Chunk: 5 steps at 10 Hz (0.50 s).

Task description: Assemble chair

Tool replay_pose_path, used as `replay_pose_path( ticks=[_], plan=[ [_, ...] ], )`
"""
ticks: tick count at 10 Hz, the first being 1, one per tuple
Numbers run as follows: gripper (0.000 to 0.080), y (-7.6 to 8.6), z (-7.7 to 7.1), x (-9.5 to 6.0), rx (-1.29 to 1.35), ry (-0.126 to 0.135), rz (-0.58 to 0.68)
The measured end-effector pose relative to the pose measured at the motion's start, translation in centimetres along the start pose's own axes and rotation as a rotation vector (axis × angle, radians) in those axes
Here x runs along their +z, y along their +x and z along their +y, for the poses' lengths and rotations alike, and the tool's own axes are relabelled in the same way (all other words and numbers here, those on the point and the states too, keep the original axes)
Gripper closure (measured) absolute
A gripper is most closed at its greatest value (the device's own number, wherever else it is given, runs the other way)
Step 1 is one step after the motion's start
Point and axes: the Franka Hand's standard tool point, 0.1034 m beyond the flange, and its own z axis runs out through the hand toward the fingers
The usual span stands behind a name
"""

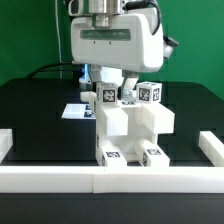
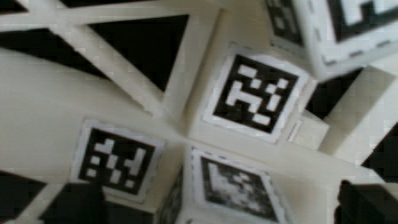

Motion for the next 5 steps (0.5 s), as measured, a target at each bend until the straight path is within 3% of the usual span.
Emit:
replay_pose_path(
  ticks=[5],
  plan=[
    [0.0151, 0.08, 0.02, 0.02, -0.354, 0.002, 0.005]
  ],
)
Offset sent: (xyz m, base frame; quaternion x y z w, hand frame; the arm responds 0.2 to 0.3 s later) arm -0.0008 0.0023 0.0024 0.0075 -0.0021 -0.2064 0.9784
